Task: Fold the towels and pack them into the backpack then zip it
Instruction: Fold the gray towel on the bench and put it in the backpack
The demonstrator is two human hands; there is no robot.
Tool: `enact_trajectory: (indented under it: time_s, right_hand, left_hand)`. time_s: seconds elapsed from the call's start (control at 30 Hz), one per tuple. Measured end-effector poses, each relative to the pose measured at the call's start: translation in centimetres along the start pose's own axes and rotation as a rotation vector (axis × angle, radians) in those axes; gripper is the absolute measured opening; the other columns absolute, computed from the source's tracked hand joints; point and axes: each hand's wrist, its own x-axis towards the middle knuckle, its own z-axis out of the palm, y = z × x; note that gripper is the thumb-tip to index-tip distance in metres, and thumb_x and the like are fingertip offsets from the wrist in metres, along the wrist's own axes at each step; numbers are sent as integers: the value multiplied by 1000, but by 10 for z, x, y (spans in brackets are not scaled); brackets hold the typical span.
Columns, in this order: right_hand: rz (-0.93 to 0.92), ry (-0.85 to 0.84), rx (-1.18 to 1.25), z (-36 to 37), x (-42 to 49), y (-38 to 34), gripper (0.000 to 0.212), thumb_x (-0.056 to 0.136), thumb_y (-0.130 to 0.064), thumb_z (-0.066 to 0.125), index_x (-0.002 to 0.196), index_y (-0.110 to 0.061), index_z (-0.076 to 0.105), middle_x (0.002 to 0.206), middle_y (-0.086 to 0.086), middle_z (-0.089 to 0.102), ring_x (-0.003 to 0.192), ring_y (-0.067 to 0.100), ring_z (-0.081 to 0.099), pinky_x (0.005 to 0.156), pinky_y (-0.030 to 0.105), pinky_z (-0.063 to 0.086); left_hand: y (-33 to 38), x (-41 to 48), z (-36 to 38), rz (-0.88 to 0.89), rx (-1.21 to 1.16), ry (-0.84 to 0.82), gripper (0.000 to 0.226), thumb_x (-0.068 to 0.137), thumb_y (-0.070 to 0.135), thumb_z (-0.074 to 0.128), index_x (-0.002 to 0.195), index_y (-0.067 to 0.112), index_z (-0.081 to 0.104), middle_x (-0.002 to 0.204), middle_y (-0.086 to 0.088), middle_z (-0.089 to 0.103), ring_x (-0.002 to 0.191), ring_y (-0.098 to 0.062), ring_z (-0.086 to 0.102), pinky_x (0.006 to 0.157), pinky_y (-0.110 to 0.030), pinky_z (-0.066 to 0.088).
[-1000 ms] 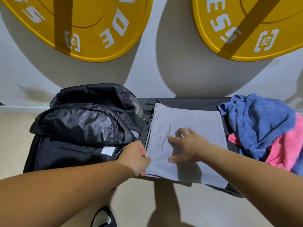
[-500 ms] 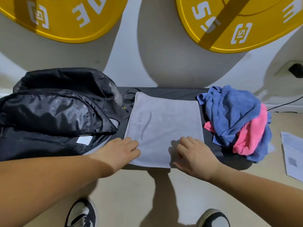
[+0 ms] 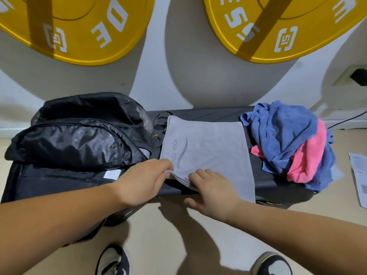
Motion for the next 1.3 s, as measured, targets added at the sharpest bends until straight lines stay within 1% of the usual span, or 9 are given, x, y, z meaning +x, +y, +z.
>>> enact_trajectory:
  time_s: [0.17,0.27,0.4,0.53,0.7,0.83,1.0,1.17,1.3]
  right_hand:
    - [95,9,-93,-11,-7,24,37,58,-22,77,87,-26,54,82,-2,47,68,25,50,53,29,23]
    - [164,61,-20,-31,-27,42,35,64,-40,70,81,-30,40,76,-1,48,63,25,50,46,25,12]
    - [276,-1,160,-56,-58,64,48,73,-50,25,90,-26,63,88,-3,60,83,22,58,63,39,49]
    - [304,-225,220,-79,-74,83,14,84,-21,42,76,-24,53,74,-6,60,70,17,55,65,34,48]
    - [321,-517,359,-113,-72,77,14,88,-15,54,95,-23,64,88,-8,68,80,15,64,71,24,53]
    - [453,-401,589,-114,-58,80,8,99,-20,56,103,-13,56,100,15,73,72,21,71,68,30,61]
    - [603,-77,596,-102,-25,105,19,98,-23,62,93,-5,66,77,9,68,63,23,65,69,41,60]
    - [629,-33,392,-86,14,136,20,96,-22,61,86,-8,71,70,4,65,66,20,58,61,31,48]
    - [582,-71,323,-67,31,145,11,94,-15,60,92,-17,71,84,0,69,82,22,63,75,36,56]
  left_hand:
    - [-1,-1,-8,-62,-53,66,9,105,28,42,107,32,50,79,16,50,78,-15,48,74,-41,48]
    - [-4,-2,-10,-139,-97,102,11,105,30,43,110,35,51,76,12,54,75,-19,52,71,-41,48]
    - [-3,-5,-17,-171,-108,57,13,106,29,41,109,35,52,76,9,58,73,-20,55,73,-43,51]
    - [-1,-17,-26,-255,-115,-54,14,106,29,40,101,37,51,73,3,61,72,-23,58,74,-44,51]
    - [5,-23,-45,-349,-162,-169,19,103,21,48,93,31,60,82,7,68,73,-10,62,70,-27,53]
    - [10,-11,-67,-355,-70,-145,14,101,19,49,93,26,58,84,6,67,83,-18,62,77,-32,51]
    - [9,48,-82,-334,103,-89,9,97,22,51,90,24,57,87,5,67,84,-21,62,76,-36,50]
    - [5,113,-65,-369,283,-219,8,94,21,51,88,25,54,97,0,66,90,-26,60,78,-36,51]
    - [-7,133,-45,-451,496,-295,15,87,11,59,96,24,58,90,4,55,85,-26,57,73,-35,47]
